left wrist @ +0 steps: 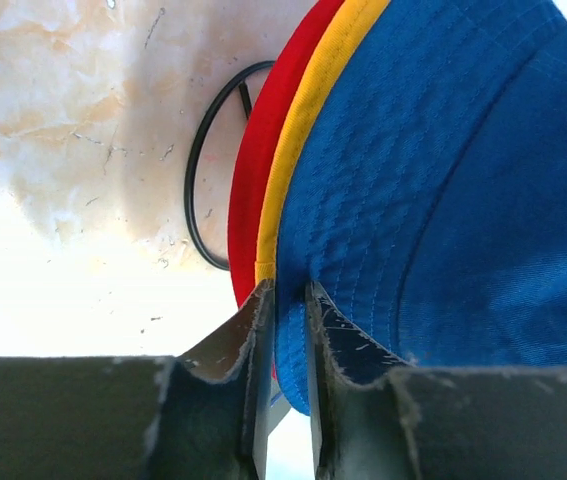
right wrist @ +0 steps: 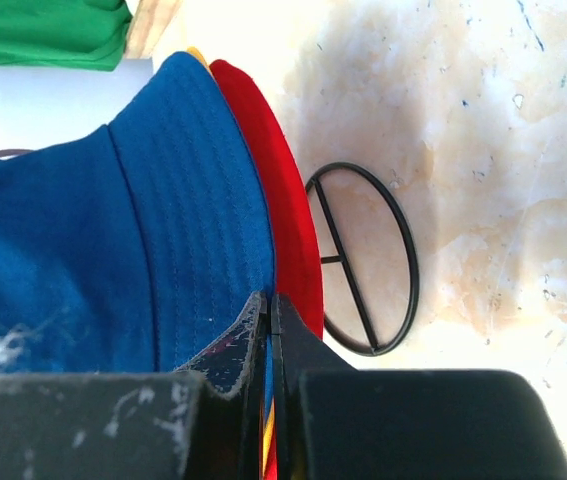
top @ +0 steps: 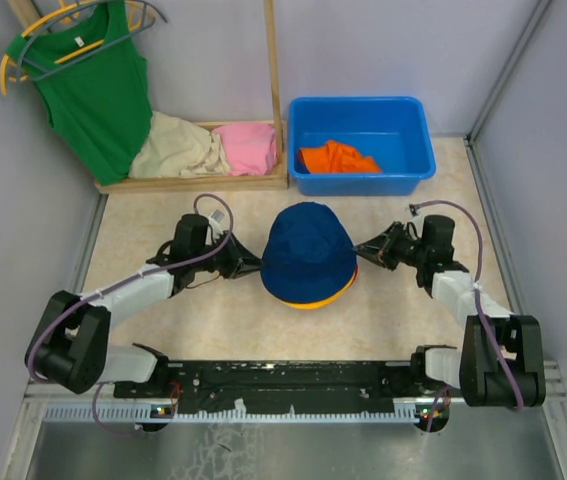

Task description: Stack the hats

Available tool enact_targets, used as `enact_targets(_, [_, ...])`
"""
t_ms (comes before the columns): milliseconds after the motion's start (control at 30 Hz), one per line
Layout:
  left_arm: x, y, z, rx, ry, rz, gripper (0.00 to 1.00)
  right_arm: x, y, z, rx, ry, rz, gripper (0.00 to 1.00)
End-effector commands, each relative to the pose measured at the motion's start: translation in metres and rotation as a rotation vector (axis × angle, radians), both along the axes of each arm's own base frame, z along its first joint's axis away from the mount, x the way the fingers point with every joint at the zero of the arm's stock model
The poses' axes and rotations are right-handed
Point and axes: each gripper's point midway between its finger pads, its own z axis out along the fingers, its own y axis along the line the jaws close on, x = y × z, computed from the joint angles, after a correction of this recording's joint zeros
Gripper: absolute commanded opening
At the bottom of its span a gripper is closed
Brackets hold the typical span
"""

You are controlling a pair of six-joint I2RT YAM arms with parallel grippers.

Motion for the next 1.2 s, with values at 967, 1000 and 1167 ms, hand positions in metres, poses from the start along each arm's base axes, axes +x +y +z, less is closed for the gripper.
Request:
enact_targets(967, [0.036, 0.074, 0.062, 0.291, -0.179, 0.17, 0.65, 0.06, -0.032, 0.095, -0.315, -0.241, -0.128, 0.65])
enact_targets(1000, [0.039, 0.074, 0.065, 0.303, -0.191, 0.158, 0.65, 0.068, -0.033, 0.1, -0.342, -0.254, -0.133, 0.66])
enact_targets(1167, [0.05, 0.068, 0.08, 0.318, -0.234, 0.096, 0.65, 0.12, -0.035, 0.108, -0.421, -0.262, -0.174, 0.5])
